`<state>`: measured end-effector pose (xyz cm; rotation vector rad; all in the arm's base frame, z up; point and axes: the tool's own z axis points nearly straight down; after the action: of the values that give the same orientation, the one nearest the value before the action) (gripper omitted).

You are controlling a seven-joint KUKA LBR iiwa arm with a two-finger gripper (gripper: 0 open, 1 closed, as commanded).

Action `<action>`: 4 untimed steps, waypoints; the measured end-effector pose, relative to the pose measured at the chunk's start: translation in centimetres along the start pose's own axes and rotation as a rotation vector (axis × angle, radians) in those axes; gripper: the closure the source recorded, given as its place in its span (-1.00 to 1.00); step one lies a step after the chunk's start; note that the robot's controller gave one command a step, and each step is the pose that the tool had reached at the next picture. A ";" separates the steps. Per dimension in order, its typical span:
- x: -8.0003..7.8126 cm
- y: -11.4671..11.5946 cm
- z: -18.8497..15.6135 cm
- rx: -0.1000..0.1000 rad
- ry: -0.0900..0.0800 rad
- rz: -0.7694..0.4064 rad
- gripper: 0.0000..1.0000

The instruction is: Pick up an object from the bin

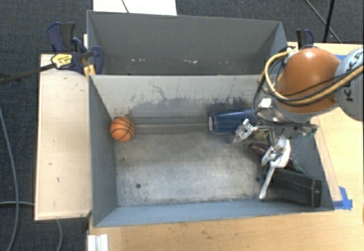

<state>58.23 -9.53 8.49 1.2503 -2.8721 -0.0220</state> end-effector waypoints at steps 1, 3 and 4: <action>2.5 -0.5 -1.5 0.013 -0.015 0.064 -1.00; 5.1 -1.9 0.9 0.025 -0.011 -0.249 1.00; 5.9 -0.6 -3.5 0.012 -0.002 -0.263 1.00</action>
Offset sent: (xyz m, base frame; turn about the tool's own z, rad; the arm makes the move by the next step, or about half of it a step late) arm -0.0265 -0.0527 -0.0149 -0.2544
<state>54.72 -14.26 12.03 1.6198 -2.6910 -0.0079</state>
